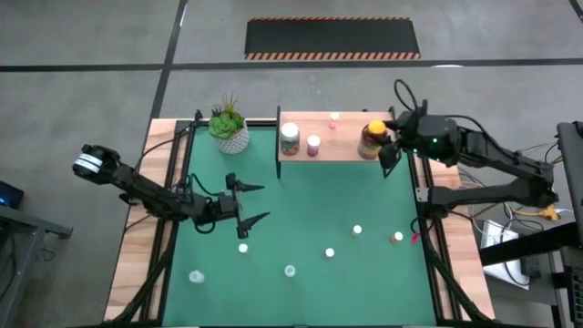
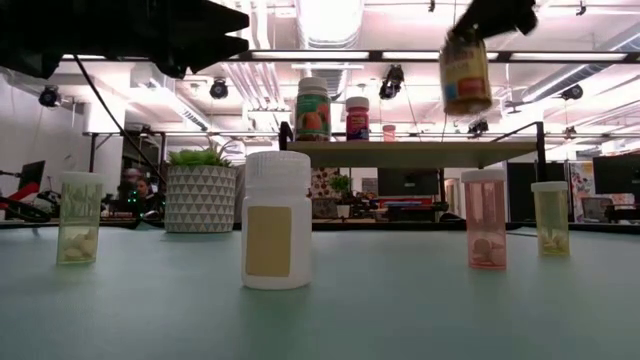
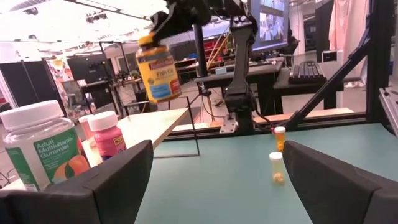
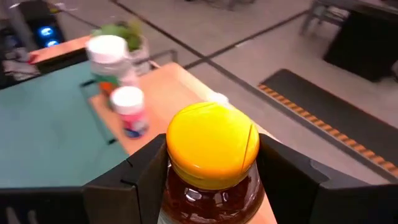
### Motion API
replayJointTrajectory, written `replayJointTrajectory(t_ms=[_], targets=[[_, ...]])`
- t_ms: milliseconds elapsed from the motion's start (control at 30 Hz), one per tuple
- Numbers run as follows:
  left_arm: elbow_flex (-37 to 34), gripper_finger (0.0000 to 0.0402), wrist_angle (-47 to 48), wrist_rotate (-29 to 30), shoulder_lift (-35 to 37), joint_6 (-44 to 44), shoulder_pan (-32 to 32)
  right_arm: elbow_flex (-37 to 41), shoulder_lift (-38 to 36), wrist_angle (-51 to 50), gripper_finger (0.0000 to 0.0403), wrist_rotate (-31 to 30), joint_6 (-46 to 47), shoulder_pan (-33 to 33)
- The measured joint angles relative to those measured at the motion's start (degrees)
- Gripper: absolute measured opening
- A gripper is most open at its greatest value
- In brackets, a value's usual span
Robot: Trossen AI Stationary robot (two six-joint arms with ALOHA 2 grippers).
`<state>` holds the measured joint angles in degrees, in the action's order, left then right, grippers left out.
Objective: Pick and place medicine bottles onto shelf by color
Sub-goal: Put the large yellow medicine bottle on the shelf
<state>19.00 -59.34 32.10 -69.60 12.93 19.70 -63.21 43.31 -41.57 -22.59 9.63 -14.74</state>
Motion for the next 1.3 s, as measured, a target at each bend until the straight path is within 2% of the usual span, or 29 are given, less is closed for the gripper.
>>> replayJointTrajectory(t_ms=[167,367,567,800,1100,1300], targets=[[0.0,0.0341,-0.05,0.02,0.06,0.0,0.0,6.63,-4.15,3.45,0.021,0.19,0.26,-4.78],[0.0,0.0341,-0.03,0.02,0.07,0.0,0.0,10.74,-5.16,4.78,0.021,1.23,-3.06,-7.72],[0.0,0.0341,-0.06,0.03,0.07,0.0,-0.09,11.66,-5.16,7.7,0.021,5.65,-8.17,-9.5],[0.0,0.0341,-0.03,0.04,0.07,0.0,-0.09,11.84,-4.66,7.57,0.0211,5.64,-9.19,-10.48],[0.0,0.0341,-0.06,0.05,0.07,0.0,-0.09,11.86,-3.44,7.21,0.0255,4.37,-9.26,-10.55],[0.0,0.0341,-0.06,0.05,0.07,0.0,-0.07,11.7,-3.78,6.86,0.0254,2.95,-10.41,-10.56]])
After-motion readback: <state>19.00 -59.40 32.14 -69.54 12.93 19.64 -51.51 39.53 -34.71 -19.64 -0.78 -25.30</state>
